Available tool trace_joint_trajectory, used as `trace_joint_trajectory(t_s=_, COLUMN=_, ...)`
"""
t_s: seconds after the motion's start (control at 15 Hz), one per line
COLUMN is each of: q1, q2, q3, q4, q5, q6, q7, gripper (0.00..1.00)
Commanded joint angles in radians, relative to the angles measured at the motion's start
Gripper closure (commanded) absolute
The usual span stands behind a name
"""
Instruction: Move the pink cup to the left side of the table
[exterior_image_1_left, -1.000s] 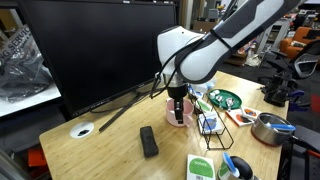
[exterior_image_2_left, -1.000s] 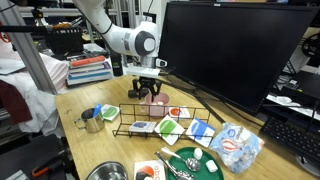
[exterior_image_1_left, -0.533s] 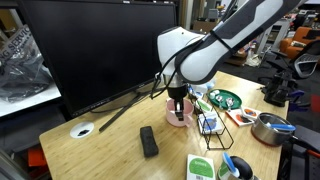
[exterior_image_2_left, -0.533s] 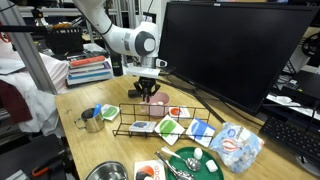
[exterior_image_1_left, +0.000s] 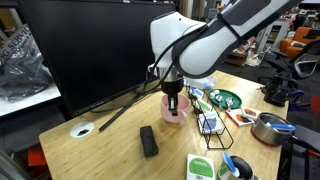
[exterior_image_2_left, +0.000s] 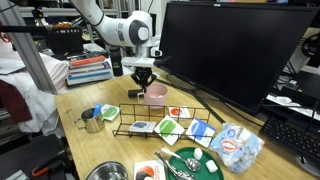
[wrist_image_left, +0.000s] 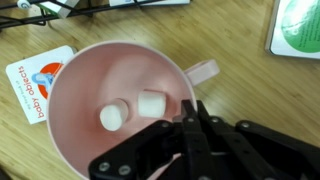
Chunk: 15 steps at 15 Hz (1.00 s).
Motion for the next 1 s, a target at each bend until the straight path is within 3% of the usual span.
trace_joint_trajectory(t_s=0.0, q1=0.029, q2=-0.057, q3=-0.004, q4=-0.01, q5=-0.016, q6=-0.067, q7=0.054, gripper=0.99)
trace_joint_trajectory(t_s=0.27, q1=0.044, q2=-0.111, q3=0.03, q4=-0.039, q5=-0.002, q6=-0.111, q7=0.033, gripper=0.99)
trace_joint_trajectory(t_s=0.93, q1=0.074, q2=-0.202, q3=0.126, q4=-0.196, q5=-0.011, q6=-0.044, q7=-0.112, gripper=0.99)
